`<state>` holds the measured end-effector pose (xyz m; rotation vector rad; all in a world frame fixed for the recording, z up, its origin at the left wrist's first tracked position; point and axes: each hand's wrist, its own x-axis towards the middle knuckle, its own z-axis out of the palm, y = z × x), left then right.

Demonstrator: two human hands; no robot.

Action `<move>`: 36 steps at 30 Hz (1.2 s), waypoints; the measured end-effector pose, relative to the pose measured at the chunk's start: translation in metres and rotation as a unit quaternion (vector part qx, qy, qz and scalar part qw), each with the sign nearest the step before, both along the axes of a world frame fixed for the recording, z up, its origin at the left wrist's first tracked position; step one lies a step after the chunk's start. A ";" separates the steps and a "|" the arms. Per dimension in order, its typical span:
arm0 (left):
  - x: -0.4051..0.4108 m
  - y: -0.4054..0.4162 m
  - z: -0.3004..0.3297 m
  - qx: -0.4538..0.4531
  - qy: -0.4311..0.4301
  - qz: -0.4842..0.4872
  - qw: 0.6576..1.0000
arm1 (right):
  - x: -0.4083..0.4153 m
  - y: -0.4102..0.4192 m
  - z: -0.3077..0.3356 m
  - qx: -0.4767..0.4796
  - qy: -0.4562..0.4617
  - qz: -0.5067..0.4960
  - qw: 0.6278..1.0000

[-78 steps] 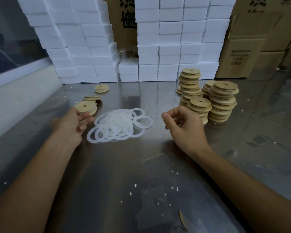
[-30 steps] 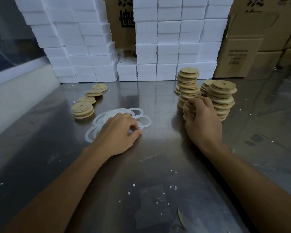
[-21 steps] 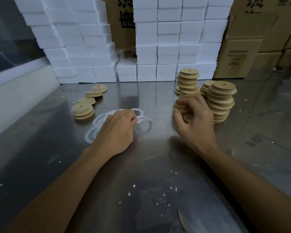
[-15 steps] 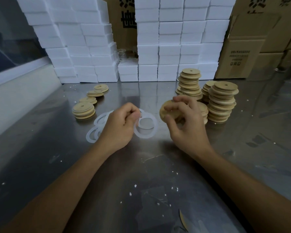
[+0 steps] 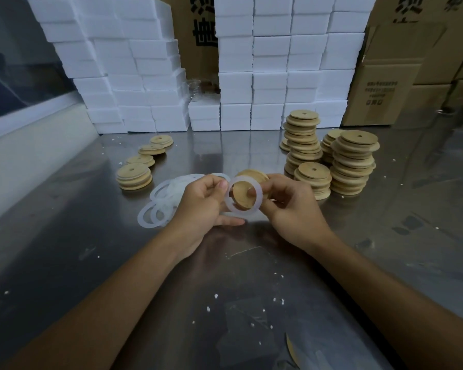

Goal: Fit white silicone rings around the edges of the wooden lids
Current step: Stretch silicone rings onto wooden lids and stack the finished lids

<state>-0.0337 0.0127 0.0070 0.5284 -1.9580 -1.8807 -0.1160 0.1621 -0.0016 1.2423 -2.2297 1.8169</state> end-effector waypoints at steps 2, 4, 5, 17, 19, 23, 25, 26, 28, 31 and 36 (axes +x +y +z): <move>-0.001 0.001 -0.001 -0.002 -0.005 0.015 1.000 | -0.001 0.000 0.000 -0.014 -0.042 0.021 0.999; -0.002 0.002 -0.002 0.008 -0.001 0.022 1.000 | -0.002 -0.001 -0.001 -0.013 -0.053 0.017 0.998; -0.002 0.003 -0.002 0.013 0.002 0.024 1.000 | -0.002 -0.002 -0.003 -0.006 -0.044 0.005 0.999; -0.003 0.004 -0.007 0.017 0.068 0.036 0.997 | -0.005 -0.004 -0.009 0.010 0.039 -0.044 0.998; -0.002 0.004 -0.008 0.004 0.079 0.042 0.996 | -0.004 -0.004 -0.009 0.006 0.035 -0.037 0.999; -0.003 0.004 -0.008 -0.003 0.102 0.065 0.993 | -0.002 -0.004 -0.008 -0.023 0.023 -0.027 0.999; -0.003 0.005 -0.007 -0.006 0.108 0.065 0.992 | -0.001 -0.003 -0.008 -0.044 0.034 -0.034 0.998; -0.002 0.004 -0.007 -0.011 0.109 0.063 0.992 | -0.001 -0.004 -0.007 -0.053 0.034 -0.038 0.997; -0.002 0.004 -0.008 -0.022 0.108 0.066 0.992 | 0.000 -0.004 -0.007 -0.064 0.026 -0.043 0.997; -0.003 0.002 -0.009 -0.043 0.111 0.078 0.990 | 0.000 -0.004 -0.007 -0.069 0.012 -0.048 0.996; -0.003 0.003 -0.009 -0.071 0.127 0.070 0.987 | -0.001 -0.004 -0.008 -0.078 0.014 -0.056 0.995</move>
